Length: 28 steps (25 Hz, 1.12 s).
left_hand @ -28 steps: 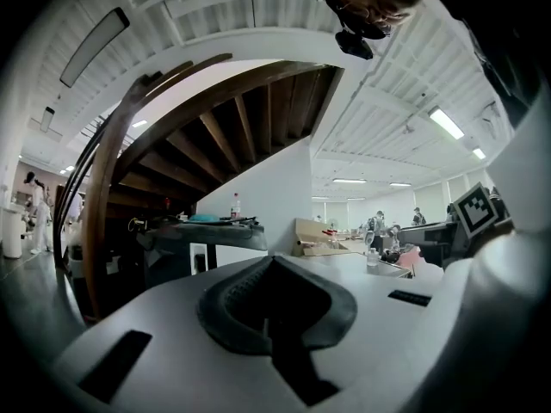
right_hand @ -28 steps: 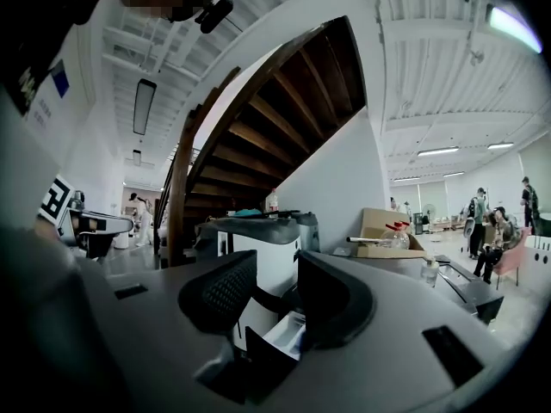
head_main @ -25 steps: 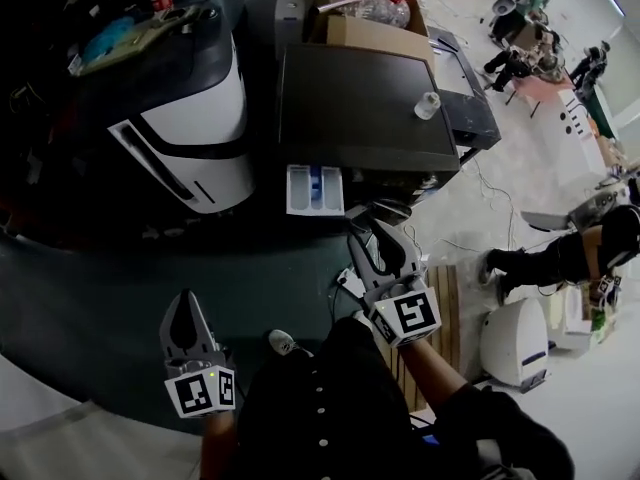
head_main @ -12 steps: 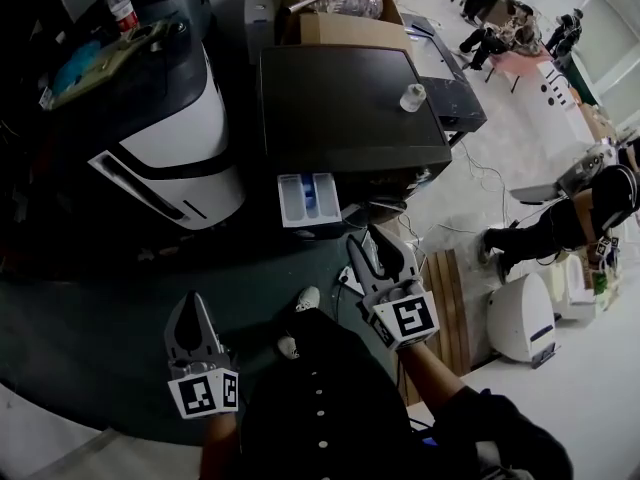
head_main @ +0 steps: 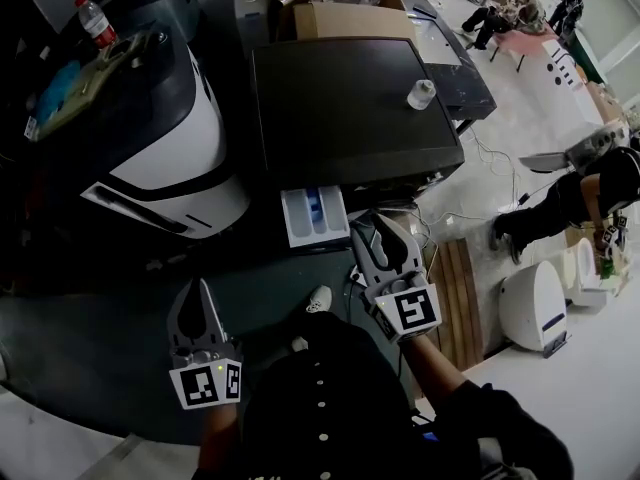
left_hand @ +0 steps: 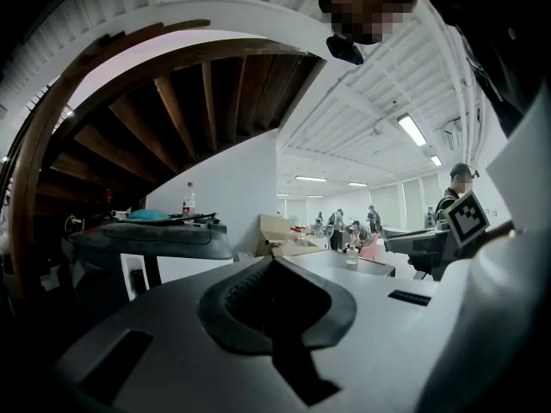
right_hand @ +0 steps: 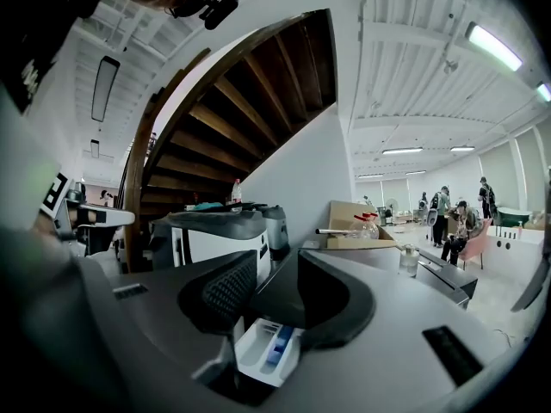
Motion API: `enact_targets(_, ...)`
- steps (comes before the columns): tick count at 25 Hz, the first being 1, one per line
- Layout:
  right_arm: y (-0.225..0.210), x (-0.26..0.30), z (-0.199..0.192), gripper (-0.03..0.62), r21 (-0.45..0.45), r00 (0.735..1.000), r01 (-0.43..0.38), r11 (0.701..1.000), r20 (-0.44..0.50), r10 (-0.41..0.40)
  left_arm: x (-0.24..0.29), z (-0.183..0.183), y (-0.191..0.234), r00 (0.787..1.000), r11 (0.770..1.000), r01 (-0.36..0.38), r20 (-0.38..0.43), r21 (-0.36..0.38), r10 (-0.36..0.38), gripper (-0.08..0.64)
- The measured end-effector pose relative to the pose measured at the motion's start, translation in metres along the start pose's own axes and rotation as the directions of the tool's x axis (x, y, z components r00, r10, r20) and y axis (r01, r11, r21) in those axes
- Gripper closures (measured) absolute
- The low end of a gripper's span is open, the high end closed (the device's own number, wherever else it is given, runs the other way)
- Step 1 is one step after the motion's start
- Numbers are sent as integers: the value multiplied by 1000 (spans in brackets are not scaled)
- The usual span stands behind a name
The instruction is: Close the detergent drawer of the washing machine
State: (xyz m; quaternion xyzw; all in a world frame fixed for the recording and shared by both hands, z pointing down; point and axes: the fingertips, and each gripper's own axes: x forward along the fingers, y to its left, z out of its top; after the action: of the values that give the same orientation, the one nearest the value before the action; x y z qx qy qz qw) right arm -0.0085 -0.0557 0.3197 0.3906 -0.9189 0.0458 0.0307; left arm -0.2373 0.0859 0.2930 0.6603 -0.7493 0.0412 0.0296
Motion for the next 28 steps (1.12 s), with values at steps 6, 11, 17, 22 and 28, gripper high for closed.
enact_targets(6,-18,29,-8,448,-8,999,29,1000,-34,-29,40,4,1,999,999,34,-8,11,-34,552)
enact_targets(11,-22,46,-25,448,-8,996,34,999,-84,-34,62,1,0,999,999,48,-23,10,-48,552)
enact_targets(17,-22,50,-51,448,4,989,89,996,-123,-88,82,-9,-2,989,991,132,-62,9,-131,552)
enact_targets(22,-15,43,-83,448,22,971,163,986,-180,-157,92,-14,-4,972,977,215,-101,12,-213,552)
enact_targets(28,-5,31,-132,446,10,943,208,978,-269,-198,98,-29,-15,947,955,296,-131,3,-293,552)
